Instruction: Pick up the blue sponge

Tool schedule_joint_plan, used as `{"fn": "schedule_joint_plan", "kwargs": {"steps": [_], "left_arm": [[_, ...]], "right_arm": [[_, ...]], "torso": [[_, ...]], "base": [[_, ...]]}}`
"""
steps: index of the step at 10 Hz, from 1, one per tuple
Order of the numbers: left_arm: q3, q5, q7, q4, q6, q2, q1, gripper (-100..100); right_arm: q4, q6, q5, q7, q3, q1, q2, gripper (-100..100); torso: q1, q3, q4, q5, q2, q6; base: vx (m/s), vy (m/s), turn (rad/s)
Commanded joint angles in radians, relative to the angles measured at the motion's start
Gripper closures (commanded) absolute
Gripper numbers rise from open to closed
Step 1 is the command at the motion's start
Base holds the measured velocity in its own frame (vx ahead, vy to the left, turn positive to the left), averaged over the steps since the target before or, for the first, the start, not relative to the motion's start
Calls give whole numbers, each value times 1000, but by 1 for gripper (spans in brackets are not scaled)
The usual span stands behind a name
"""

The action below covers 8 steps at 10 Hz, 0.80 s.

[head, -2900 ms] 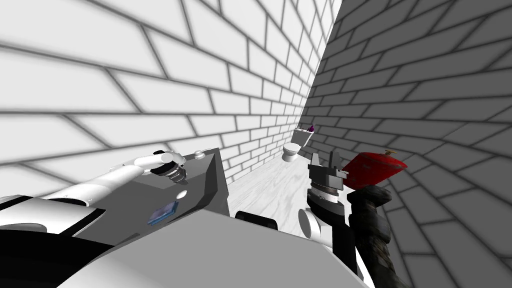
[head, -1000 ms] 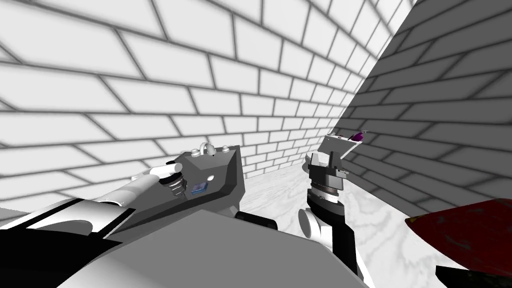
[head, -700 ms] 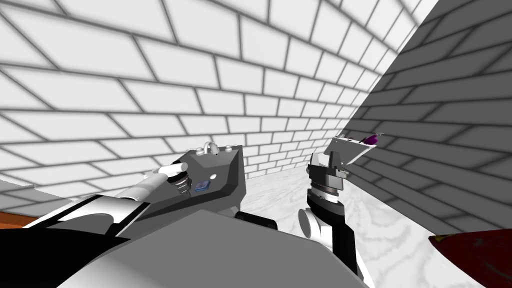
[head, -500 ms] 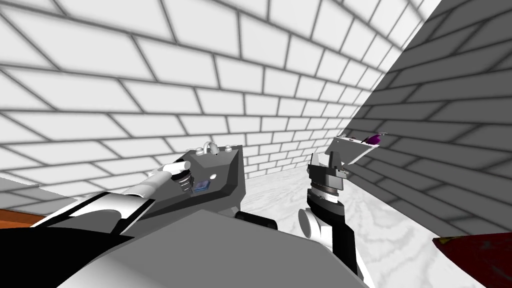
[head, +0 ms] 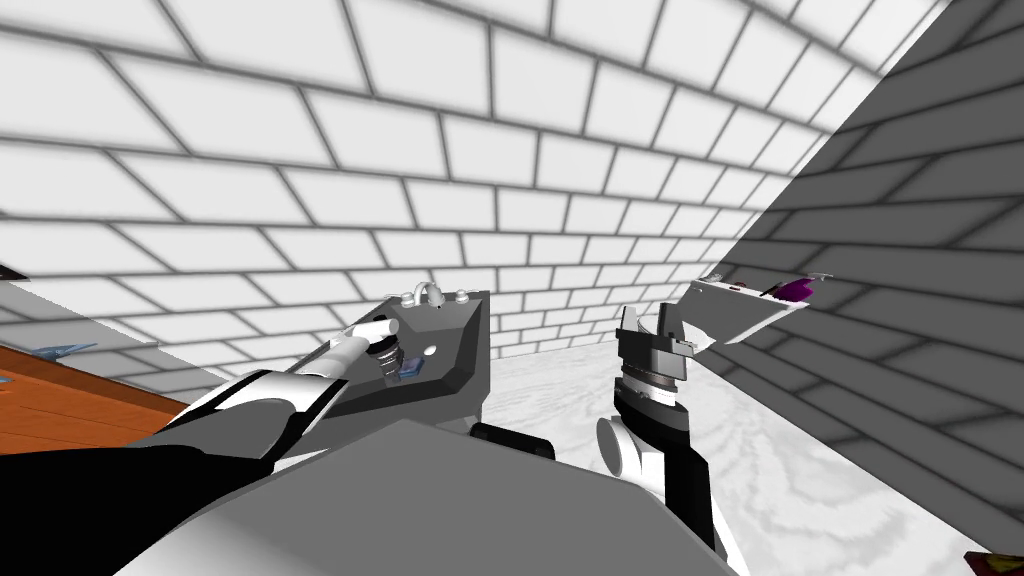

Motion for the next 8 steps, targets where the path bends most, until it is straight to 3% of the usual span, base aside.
{"fn": "schedule_joint_plan", "kwargs": {"steps": [1, 2, 8], "left_arm": [[-2, -50, -5, 15, 1, -21, -50, -100], [-2, -69, -5, 15, 1, -21, -60, -100], [-2, -69, -5, 15, 1, -21, -60, -100]], "right_arm": [[0, 0, 0, 0, 0, 0, 0, 0], [0, 0, 0, 0, 0, 0, 0, 0], [0, 0, 0, 0, 0, 0, 0, 0]], "torso": [[0, 0, 0, 0, 0, 0], [0, 0, 0, 0, 0, 0], [4, 2, 1, 1, 3, 0]], "base": [[33, -36, 112], [17, -18, 57], [2, -2, 7]]}}
